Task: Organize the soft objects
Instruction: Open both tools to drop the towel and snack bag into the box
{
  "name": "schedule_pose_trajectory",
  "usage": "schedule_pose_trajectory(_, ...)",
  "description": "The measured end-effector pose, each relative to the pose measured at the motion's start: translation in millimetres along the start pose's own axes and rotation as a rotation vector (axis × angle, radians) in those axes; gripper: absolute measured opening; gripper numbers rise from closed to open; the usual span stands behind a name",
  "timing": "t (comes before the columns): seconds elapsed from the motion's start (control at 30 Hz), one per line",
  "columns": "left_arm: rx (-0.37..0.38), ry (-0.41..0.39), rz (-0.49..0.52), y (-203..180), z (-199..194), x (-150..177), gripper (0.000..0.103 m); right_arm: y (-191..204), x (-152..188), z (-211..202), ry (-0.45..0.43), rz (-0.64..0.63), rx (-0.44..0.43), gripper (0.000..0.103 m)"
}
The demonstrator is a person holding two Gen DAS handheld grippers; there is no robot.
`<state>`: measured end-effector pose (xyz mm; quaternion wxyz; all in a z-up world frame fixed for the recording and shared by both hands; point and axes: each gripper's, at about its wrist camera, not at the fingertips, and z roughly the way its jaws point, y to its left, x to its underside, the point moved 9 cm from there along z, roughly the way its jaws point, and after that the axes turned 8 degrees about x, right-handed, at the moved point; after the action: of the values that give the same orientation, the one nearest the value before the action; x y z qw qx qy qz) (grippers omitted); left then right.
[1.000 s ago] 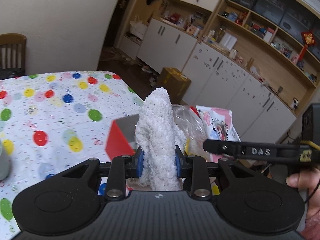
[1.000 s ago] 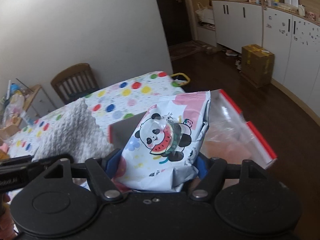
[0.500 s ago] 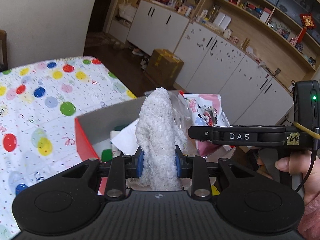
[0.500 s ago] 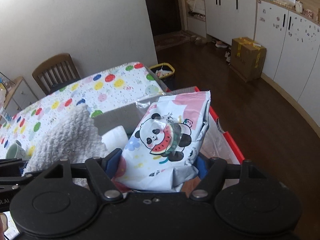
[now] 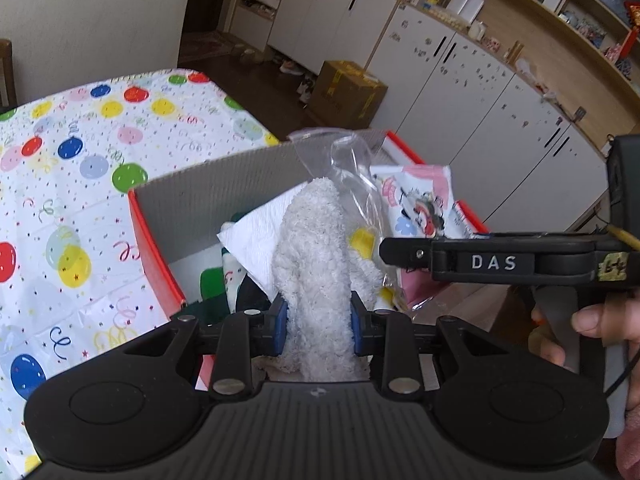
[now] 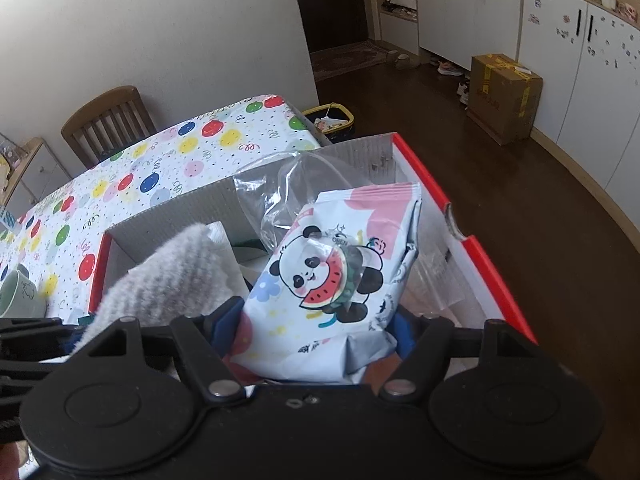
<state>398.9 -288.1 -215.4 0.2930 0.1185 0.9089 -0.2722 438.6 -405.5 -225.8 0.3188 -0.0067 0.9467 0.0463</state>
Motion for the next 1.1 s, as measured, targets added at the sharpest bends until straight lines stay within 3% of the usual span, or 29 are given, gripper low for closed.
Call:
schedule_pose_trajectory(0.4, -0.056, 0.056, 0.04, 0.3, 13.0, 11.6, 0.029, 5.4, 2.5, 0.1, 0.004, -0.059, 0.042, 0.076)
schedule_pose_trajectory(0.5, -0.061, 0.053, 0.05, -2.3, 11.6, 10.4, 0.033, 4.6, 3.1, -3.0, 0.0, -0.069, 0.049, 0.078)
schedule_pose_trajectory(0.57, -0.063, 0.051, 0.057, -4.1, 9.3, 9.4, 0.056, 3.9, 2.5, -5.2, -0.007, -0.064, 0.051, 0.08)
schedule_pose_trajectory(0.63, -0.06, 0.042, 0.062, -5.7, 6.2, 8.9, 0.072, 3.2, 2.6, -8.3, -0.012, -0.056, 0.044, 0.082)
schedule_pose_trajectory(1.1, -0.046, -0.048, 0.12, -19.2, -32.3, 5.8, 0.073, 13.0, 3.2, -59.1, -0.108, -0.057, -0.023, 0.096)
